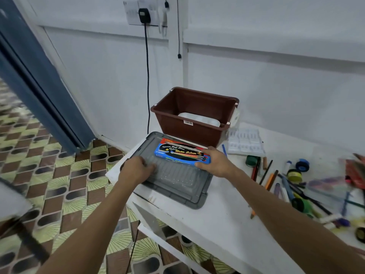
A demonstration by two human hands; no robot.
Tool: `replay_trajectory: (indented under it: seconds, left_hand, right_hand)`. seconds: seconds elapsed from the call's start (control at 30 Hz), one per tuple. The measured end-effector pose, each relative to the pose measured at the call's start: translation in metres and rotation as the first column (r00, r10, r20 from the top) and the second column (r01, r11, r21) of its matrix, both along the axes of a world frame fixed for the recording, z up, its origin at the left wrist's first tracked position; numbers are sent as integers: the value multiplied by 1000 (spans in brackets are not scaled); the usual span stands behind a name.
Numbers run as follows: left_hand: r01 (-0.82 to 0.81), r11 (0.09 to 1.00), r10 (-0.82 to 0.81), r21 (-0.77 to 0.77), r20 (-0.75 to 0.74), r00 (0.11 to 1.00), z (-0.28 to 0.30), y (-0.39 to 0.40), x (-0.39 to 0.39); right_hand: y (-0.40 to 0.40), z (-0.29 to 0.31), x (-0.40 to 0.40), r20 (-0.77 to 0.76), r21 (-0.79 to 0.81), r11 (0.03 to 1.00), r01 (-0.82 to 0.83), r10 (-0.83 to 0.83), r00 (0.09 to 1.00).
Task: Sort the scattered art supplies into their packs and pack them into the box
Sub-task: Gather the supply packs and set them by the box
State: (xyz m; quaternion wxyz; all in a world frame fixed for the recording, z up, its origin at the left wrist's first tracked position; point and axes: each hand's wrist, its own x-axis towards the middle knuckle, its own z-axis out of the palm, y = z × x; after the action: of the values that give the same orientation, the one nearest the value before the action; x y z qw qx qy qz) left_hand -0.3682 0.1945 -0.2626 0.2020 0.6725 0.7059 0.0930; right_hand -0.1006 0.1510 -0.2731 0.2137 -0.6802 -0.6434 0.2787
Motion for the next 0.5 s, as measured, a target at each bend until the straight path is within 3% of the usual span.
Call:
replay_trajectory:
  seconds: [0.13,0.23,0.33,0.5]
  left_hand:
    - [26,999,-28,-29,-70,997,3,5,4]
    - [48,994,-40,94,-80,996,14,3,23]
    - [175,967,-182,184,19,983,31,-2,66]
    - [446,861,-483,242,119,867,38,-15,165]
  right_hand:
    - [-3,3,2,35,-5,1000,0,0,999]
    - [-18,10,15,33,134,988,76,-81,996]
    - [-40,20,45,-97,205,942,267,-252,963]
    - [-88,34,116,-105,185,852,491,-479,871]
